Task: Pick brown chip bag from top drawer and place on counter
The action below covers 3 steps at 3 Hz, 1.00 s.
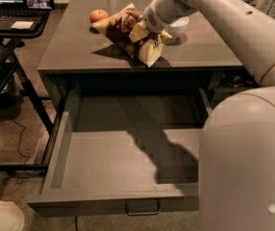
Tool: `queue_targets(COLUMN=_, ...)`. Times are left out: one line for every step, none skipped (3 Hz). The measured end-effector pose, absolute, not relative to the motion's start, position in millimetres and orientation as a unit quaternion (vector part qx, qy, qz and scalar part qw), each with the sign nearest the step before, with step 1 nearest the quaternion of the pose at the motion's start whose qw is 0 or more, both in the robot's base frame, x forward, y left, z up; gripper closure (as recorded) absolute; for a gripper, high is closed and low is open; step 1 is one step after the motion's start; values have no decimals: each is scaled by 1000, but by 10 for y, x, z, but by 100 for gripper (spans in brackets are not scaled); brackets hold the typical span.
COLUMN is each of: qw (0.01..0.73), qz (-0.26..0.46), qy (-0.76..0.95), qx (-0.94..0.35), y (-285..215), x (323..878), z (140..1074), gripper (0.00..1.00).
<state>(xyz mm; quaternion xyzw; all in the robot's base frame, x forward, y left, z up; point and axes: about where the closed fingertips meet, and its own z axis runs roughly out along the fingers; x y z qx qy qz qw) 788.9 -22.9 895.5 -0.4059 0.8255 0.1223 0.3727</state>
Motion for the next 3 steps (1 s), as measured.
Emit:
queue_targets(qw=371, qz=130, qy=821, qx=-413, y=-207, x=7900, z=8953, gripper=11)
queue_targets(qw=371, qz=130, qy=821, qx=-413, y=-206, x=7900, z=8952, gripper=0)
queue_targets(qw=371, qz=130, qy=821, qx=-413, y=-206, x=7900, z=8952, gripper=0)
